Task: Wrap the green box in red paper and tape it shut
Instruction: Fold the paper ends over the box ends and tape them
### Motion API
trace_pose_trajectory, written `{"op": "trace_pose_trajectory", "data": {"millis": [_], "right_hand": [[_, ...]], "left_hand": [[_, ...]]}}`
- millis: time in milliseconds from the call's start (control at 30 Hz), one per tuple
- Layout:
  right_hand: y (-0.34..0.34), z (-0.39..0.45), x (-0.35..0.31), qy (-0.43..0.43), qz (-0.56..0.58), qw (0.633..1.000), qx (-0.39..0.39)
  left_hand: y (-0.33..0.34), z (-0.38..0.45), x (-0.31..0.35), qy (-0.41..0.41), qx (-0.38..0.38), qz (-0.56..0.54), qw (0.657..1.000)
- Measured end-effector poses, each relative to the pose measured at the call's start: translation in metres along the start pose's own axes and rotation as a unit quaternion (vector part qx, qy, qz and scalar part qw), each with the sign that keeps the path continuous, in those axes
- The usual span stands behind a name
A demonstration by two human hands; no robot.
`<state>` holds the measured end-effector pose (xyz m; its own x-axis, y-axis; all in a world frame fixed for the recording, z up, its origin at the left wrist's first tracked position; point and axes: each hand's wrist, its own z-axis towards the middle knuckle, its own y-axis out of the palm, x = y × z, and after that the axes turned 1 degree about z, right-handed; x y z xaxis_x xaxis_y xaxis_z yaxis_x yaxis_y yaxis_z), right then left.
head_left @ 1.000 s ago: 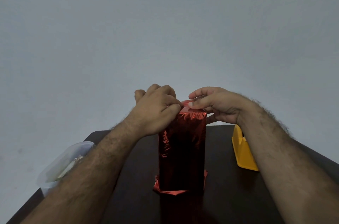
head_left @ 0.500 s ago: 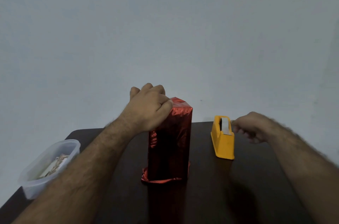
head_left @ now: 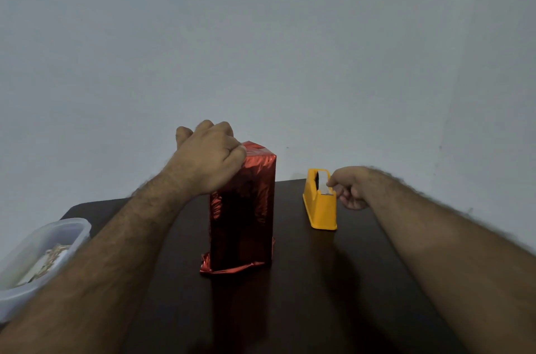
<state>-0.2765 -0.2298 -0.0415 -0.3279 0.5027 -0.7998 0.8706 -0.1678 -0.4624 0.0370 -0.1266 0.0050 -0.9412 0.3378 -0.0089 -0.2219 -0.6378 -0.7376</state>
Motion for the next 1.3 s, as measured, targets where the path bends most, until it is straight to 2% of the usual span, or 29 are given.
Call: {"op": "trace_pose_trajectory", "data": {"millis": [333,400,567,800,1000,1100,1233,1300], "right_hand": [[0.011,-0.009,-0.001,0.031,0.060,0.998,-0.014],[0.016,-0.009,-0.001,0.017,0.092,0.996,0.001],[0.034,-0.031,-0.001,-0.026,0.186,0.982,-0.018],[0.036,-0.042,-0.010,-0.025,0.215,0.976,-0.032],[0.043,-0.038,0.016,-0.063,0.270,0.960,-0.031],[0.044,-0.032,0.025,-0.067,0.356,0.932,-0.026],[0.043,-0.031,0.040,-0.100,0.386,0.916,-0.035],[0.041,-0.031,0.046,-0.110,0.372,0.921,-0.033]], "left_hand": [[0.004,0.001,-0.003,-0.010,-0.003,-0.015,1.000],[0.004,0.001,-0.003,-0.015,-0.006,-0.022,1.000],[0.003,0.000,0.000,-0.022,-0.014,-0.022,0.999],[0.005,0.000,0.000,-0.028,-0.003,-0.031,0.999],[0.005,-0.001,0.001,-0.038,0.001,-0.032,0.999],[0.005,-0.001,0.000,-0.039,-0.001,-0.033,0.999],[0.005,0.000,0.000,-0.044,-0.006,-0.033,0.998],[0.006,0.000,-0.001,-0.046,-0.006,-0.030,0.998]]}}
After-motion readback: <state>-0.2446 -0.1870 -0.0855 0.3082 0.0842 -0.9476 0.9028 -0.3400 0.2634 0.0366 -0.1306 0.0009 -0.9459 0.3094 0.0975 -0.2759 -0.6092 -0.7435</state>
